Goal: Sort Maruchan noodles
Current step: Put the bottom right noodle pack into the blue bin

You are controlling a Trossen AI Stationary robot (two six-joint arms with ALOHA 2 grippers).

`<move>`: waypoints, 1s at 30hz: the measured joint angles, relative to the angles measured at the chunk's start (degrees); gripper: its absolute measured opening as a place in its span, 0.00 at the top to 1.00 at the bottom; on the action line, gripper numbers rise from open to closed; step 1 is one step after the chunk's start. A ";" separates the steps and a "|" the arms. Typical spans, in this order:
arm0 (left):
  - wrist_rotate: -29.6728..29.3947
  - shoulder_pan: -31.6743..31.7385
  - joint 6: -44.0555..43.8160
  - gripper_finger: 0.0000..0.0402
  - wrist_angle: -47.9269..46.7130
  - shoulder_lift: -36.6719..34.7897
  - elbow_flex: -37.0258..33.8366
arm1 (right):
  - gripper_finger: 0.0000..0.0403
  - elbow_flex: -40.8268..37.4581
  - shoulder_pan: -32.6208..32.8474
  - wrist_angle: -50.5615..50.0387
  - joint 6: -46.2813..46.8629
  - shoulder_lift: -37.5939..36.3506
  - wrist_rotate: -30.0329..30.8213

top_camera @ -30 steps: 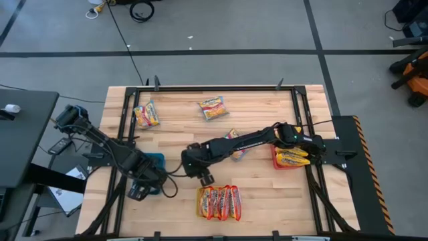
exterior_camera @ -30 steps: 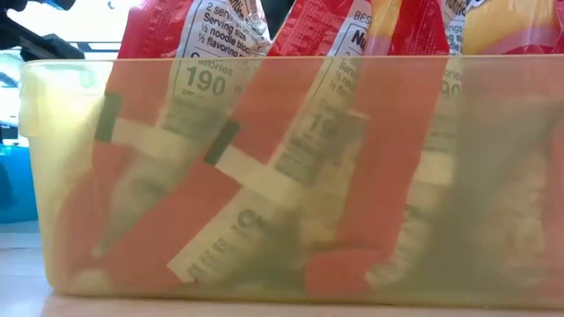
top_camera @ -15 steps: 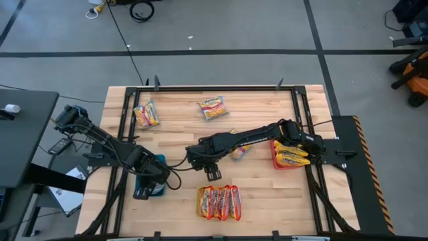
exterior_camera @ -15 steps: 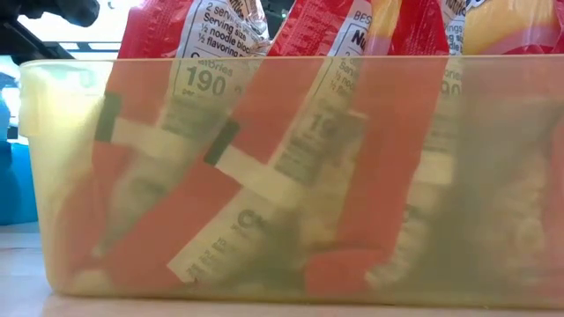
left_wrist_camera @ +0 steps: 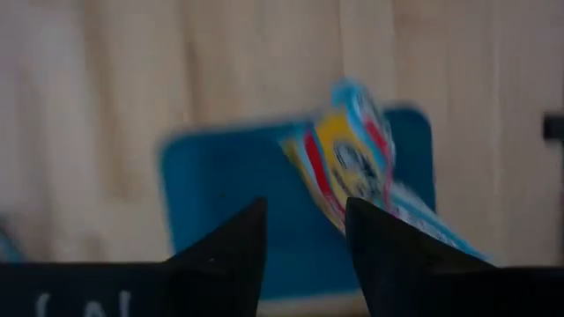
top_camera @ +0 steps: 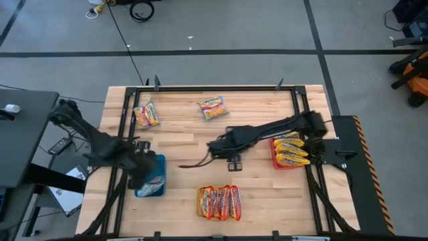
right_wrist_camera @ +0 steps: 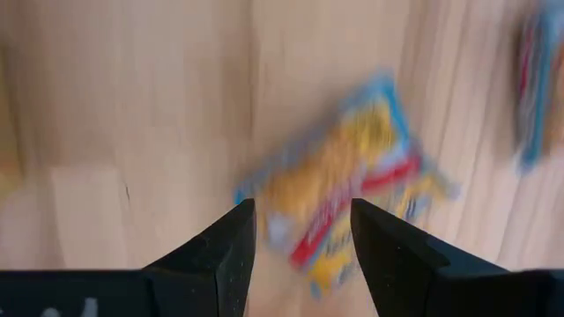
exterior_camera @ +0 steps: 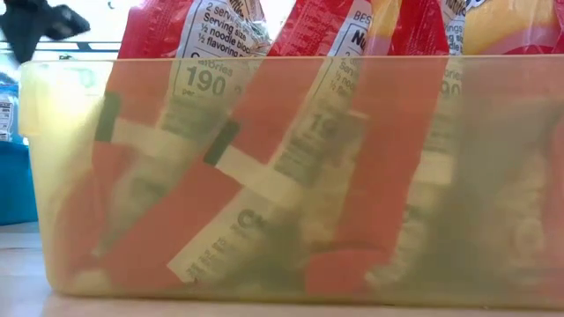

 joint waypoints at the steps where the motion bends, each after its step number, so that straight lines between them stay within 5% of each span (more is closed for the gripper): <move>1: -3.84 -1.53 -0.01 0.61 0.94 -1.72 -0.13 | 0.53 -3.50 0.01 0.58 1.49 -2.04 0.01; 8: -22.19 -6.02 2.18 0.62 12.13 -12.29 -5.31 | 0.53 -22.24 -1.58 2.45 13.02 -11.42 3.16; 13: -32.10 -4.92 3.66 0.61 22.07 -15.01 -11.95 | 0.53 -29.35 -5.48 9.21 10.67 -10.15 1.04; 23: -31.99 4.88 6.15 0.49 30.28 -13.74 -16.73 | 0.53 -24.37 -6.34 44.19 -3.60 -4.79 -16.33; 30: -21.65 12.00 9.25 0.44 44.18 -8.82 -19.34 | 0.53 -22.79 -5.89 38.90 -3.93 -8.91 -9.65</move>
